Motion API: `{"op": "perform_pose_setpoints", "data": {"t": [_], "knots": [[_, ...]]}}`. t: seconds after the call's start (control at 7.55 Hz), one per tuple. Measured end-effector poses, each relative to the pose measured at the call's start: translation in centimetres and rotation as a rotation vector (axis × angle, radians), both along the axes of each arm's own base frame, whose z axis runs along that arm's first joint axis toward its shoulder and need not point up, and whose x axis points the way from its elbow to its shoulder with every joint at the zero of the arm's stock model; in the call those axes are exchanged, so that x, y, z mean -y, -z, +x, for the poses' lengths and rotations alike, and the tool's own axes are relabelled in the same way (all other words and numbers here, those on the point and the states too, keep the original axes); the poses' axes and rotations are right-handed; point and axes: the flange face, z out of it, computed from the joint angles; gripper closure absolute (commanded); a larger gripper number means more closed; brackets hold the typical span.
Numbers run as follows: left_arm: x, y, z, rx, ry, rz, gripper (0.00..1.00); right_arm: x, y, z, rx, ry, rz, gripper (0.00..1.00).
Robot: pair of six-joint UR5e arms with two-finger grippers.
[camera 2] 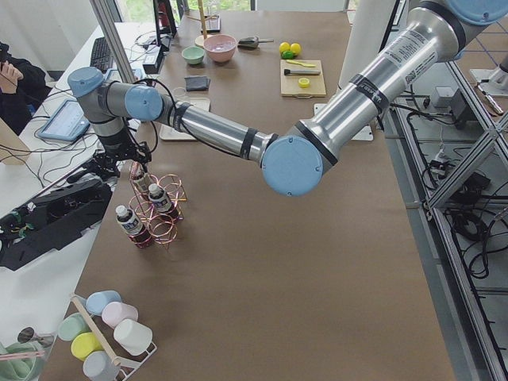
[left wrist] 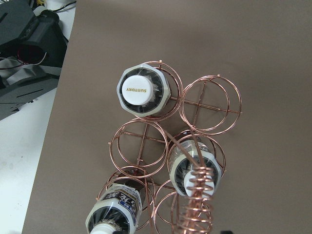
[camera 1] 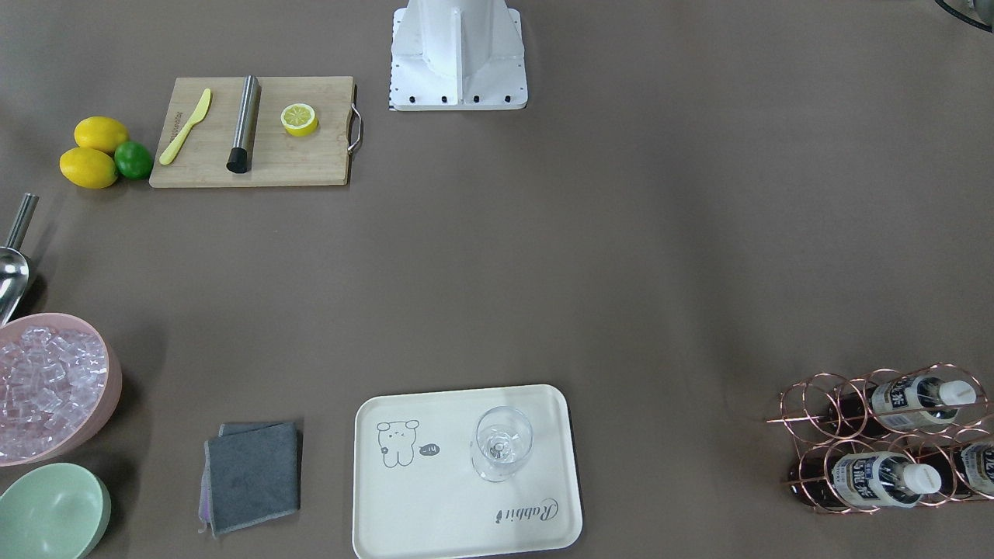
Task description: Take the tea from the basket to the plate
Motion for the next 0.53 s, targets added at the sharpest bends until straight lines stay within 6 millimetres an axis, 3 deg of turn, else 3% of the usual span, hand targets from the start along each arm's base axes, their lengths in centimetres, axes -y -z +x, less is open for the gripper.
{"op": "perform_pose_setpoints", "data": {"t": [0.53], "knots": [[-0.5, 0.1, -1.2, -0.027, 0.013, 0.000, 1.00, 0.0, 0.0, 0.0, 0.005, -0.002, -0.001, 0.00]]}}
